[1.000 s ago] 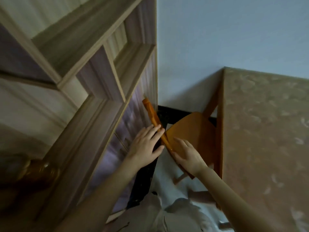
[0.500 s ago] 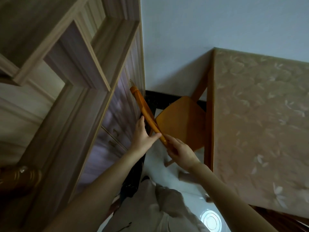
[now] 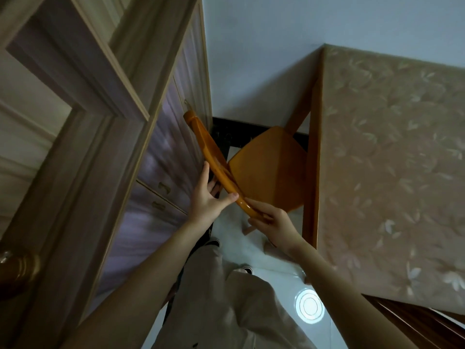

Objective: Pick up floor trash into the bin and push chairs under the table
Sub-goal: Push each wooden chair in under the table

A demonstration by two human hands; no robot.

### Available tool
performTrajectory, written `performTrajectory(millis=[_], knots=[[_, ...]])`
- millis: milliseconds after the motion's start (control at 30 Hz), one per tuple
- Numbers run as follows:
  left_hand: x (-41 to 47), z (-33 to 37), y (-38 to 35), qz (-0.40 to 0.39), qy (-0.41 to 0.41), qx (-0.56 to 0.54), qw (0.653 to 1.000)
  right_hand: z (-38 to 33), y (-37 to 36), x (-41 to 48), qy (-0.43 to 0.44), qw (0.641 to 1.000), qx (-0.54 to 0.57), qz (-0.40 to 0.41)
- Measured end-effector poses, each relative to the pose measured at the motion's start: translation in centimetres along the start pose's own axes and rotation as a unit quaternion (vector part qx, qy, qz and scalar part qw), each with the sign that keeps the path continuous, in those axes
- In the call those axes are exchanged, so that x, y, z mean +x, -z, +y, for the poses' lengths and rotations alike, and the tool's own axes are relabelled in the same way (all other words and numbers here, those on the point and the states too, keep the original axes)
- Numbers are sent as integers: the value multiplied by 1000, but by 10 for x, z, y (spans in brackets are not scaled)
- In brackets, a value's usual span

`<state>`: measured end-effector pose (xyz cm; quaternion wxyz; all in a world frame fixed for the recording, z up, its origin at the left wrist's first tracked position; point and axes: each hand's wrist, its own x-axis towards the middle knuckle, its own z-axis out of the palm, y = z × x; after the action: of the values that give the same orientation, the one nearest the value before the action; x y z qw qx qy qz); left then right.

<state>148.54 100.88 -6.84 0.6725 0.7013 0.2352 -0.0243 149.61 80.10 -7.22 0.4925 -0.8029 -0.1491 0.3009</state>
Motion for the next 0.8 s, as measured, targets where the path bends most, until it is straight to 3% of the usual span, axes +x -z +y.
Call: performTrajectory(millis=[300,800], knots=[[43,23,17,-58,21,-29,998,-17,-7,33,-17,999,19,47],[111,58,15,-157,33,23,987,-37,-12,67,-43,986,81,137]])
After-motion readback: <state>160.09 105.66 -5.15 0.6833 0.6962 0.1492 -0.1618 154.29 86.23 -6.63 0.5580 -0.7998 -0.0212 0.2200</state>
